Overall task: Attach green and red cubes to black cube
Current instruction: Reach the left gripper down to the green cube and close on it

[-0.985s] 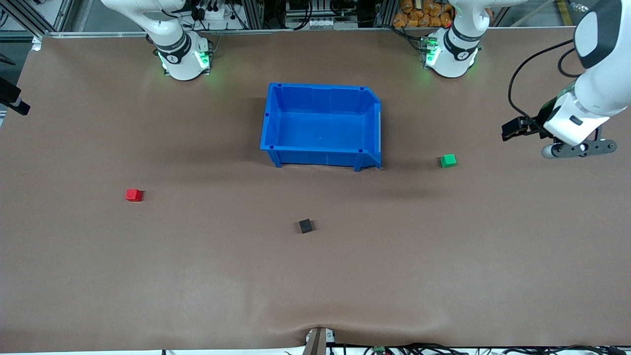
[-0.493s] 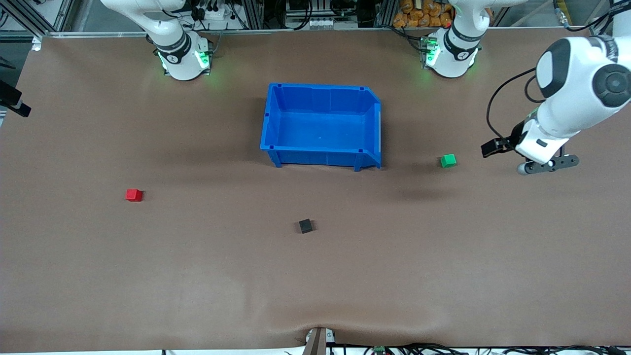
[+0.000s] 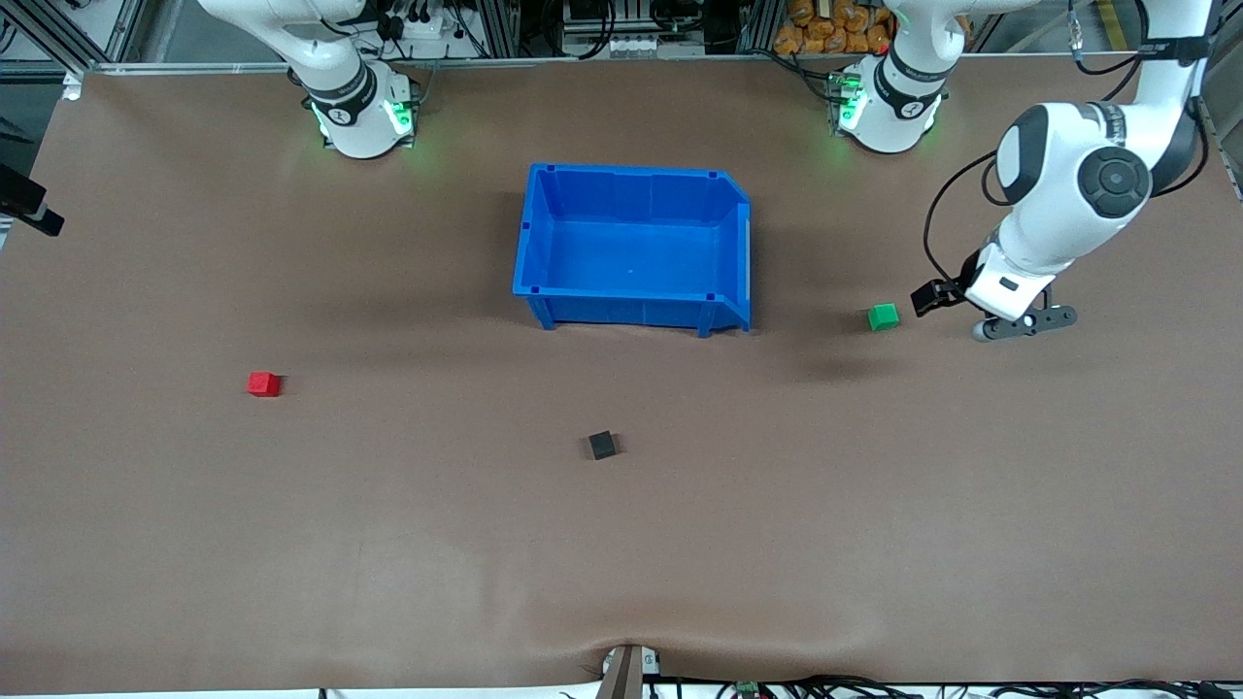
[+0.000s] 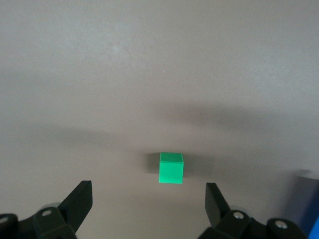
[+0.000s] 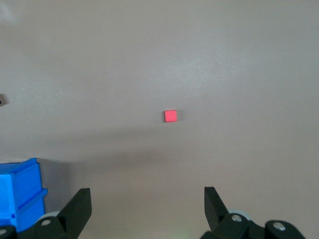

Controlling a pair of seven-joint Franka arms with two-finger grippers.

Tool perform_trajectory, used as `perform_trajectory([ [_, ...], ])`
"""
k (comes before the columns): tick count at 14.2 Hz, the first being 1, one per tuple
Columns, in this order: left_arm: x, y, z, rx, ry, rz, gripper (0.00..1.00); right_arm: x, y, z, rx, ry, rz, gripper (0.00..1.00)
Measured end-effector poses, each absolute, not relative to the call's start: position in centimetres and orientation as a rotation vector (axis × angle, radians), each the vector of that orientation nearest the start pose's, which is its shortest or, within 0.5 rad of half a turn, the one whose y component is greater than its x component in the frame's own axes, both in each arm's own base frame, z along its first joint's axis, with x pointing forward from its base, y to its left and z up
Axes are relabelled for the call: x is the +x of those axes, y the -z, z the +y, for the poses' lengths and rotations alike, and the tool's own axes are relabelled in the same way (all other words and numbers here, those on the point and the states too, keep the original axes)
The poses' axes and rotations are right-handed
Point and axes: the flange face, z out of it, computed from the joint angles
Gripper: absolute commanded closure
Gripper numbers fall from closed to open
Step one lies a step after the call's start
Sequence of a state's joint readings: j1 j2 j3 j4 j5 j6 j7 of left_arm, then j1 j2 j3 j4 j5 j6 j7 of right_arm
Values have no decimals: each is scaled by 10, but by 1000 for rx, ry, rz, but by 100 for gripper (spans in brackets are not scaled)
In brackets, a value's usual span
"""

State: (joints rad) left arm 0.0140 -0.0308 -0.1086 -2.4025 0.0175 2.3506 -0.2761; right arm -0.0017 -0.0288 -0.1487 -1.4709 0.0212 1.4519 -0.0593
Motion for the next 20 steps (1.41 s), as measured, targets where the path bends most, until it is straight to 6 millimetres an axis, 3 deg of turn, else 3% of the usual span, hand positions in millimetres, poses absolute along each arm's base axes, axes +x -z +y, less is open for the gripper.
perform_trajectory([
  [9, 462, -221, -46, -3139, -3, -263, 0, 527, -678, -79, -3114, 23, 137, 0],
  [20, 457, -200, -62, -3146, -46, -259, 0, 526, -678, -79, -3110, 12, 139, 0],
])
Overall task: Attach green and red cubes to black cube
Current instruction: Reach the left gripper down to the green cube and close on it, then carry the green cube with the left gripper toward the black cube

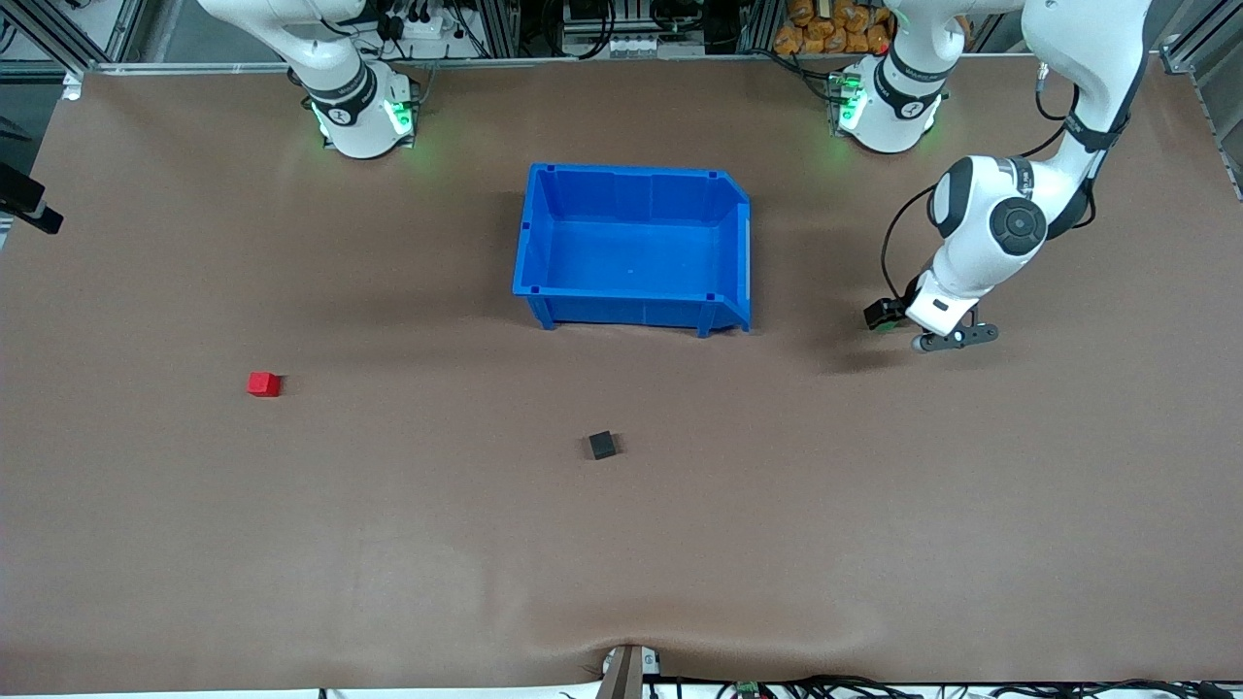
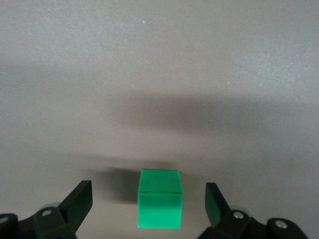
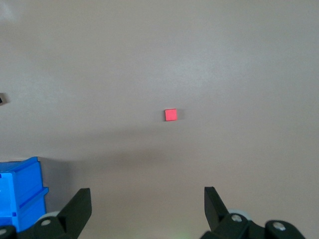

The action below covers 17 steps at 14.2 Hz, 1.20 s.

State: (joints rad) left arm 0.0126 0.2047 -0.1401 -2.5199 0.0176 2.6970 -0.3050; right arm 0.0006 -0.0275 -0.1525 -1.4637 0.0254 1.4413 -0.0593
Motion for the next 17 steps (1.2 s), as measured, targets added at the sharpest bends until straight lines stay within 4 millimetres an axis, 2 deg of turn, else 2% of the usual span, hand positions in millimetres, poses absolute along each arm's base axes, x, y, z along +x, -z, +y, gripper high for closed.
perform_trajectory([
  [2, 458, -198, -63, -3148, -41, -260, 0, 526, -678, -79, -3107, 11, 141, 0],
  [9, 457, -187, -63, -3149, -58, -262, 18, 525, -677, -83, -3103, 3, 152, 0],
  [13, 457, -186, -64, -3150, -58, -263, 40, 524, -677, -84, -3101, 2, 156, 0],
  [15, 457, -186, -64, -3150, -57, -262, 46, 524, -677, -84, -3100, 2, 155, 0],
  [17, 457, -186, -64, -3151, -58, -260, 65, 524, -677, -84, -3100, 2, 155, 0],
])
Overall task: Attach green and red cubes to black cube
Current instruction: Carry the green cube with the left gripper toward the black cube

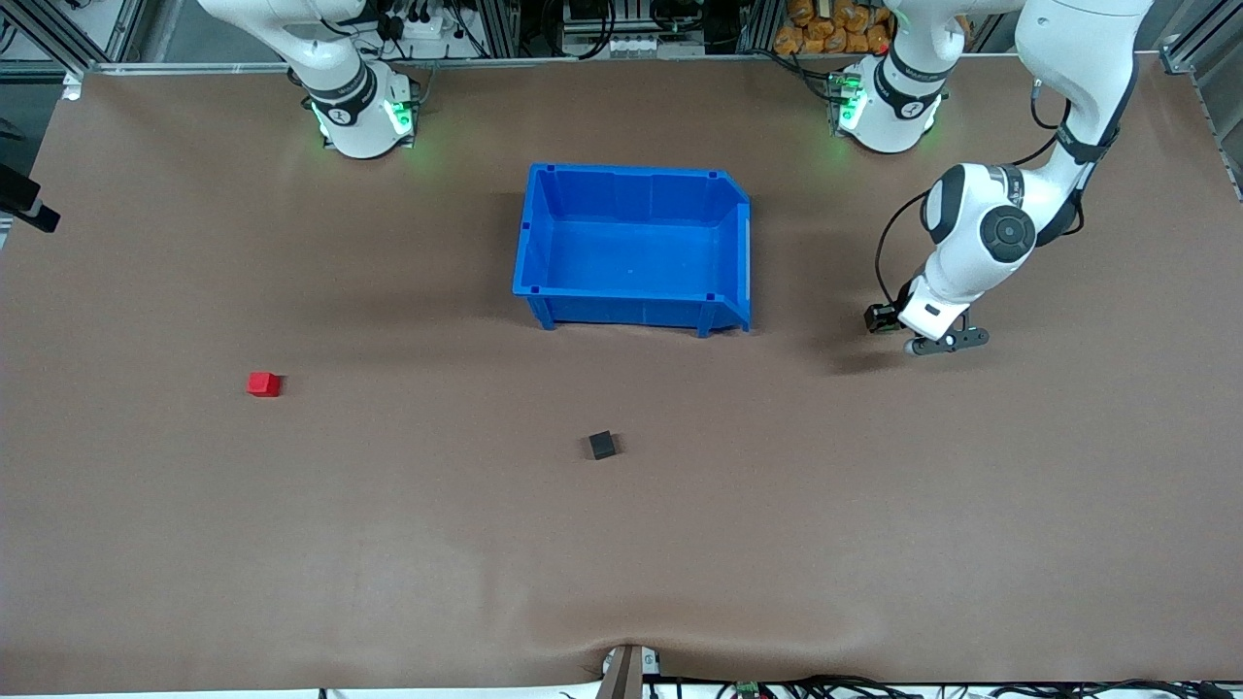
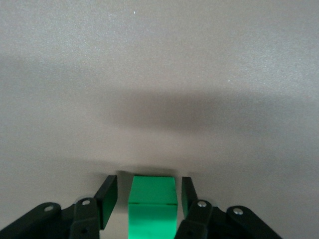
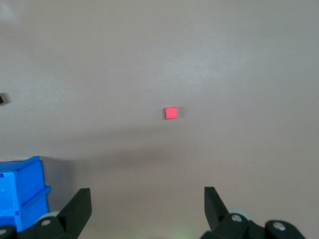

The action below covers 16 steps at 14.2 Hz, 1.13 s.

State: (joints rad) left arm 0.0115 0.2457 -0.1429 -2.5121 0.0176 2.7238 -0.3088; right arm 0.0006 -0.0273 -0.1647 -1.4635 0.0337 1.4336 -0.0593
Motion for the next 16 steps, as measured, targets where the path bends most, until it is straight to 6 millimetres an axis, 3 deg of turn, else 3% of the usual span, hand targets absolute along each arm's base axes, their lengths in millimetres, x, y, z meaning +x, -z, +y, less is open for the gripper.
perform_trajectory([
  [4, 457, -186, -68, -3152, -57, -262, 100, 525, -677, -84, -3099, 1, 155, 0],
  [11, 465, -191, -72, -3143, -31, -401, 100, 525, -675, -84, -3099, -4, 155, 0],
  [16, 505, -222, -55, -3096, 33, -723, 100, 528, -668, -84, -3098, -43, 155, 0],
])
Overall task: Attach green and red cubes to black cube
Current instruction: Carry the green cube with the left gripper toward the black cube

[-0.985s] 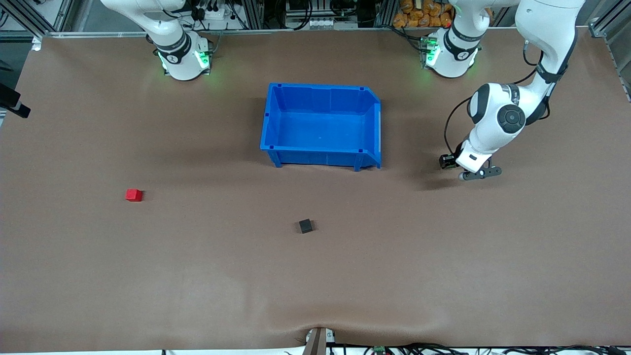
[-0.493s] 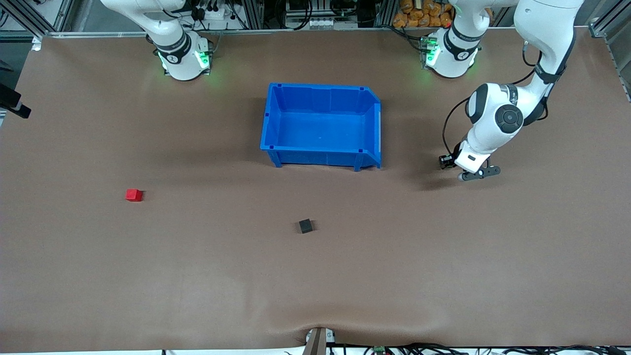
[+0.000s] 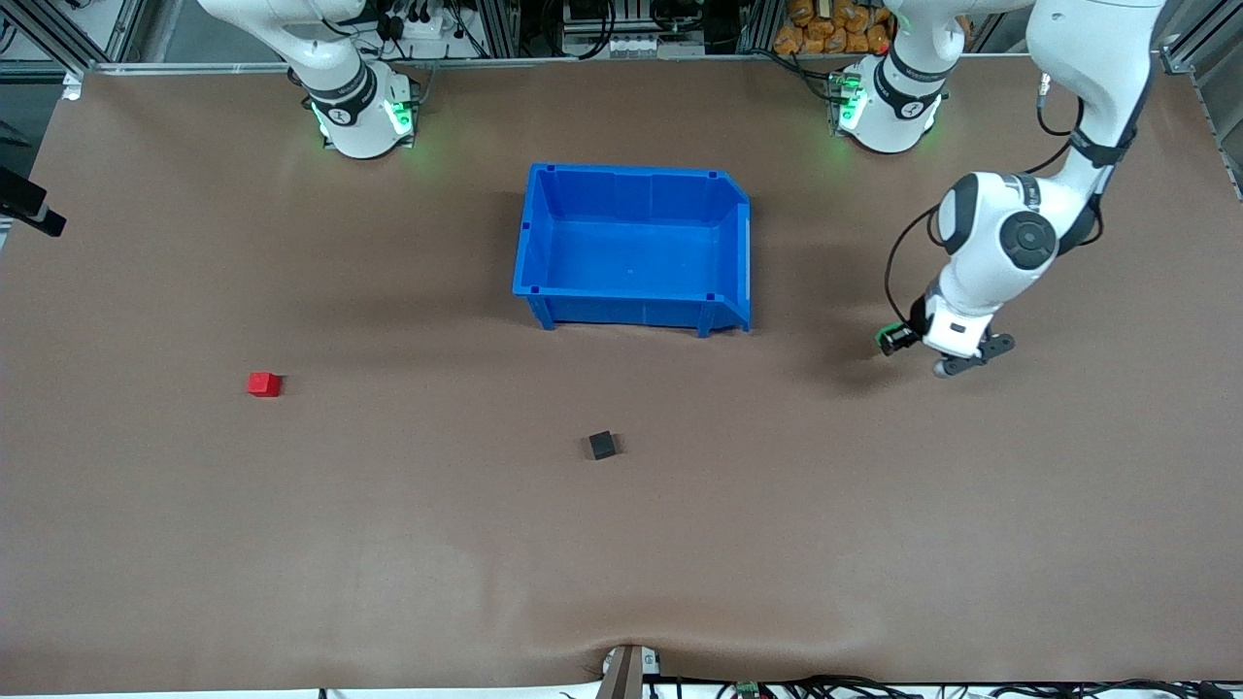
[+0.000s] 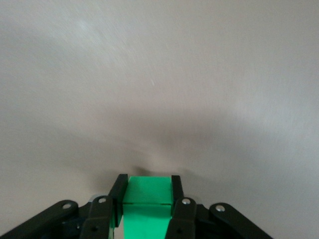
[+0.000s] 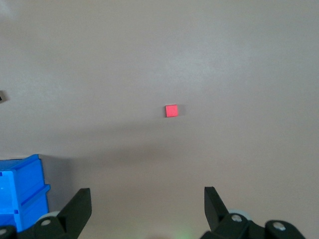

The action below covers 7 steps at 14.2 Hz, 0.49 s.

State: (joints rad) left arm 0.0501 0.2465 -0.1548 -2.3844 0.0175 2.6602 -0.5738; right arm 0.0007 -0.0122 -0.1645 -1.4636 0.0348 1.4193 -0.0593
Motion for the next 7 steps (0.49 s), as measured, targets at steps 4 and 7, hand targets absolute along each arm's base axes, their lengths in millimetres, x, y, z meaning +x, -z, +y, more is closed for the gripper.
perform_trajectory([
  [4, 551, -263, -72, -2995, 21, -1085, 100, 530, -640, -83, -3081, -238, 155, 0],
  [7, 583, -280, -126, -2941, -14, -1243, 100, 560, -577, -90, -3068, -411, 180, 0],
])
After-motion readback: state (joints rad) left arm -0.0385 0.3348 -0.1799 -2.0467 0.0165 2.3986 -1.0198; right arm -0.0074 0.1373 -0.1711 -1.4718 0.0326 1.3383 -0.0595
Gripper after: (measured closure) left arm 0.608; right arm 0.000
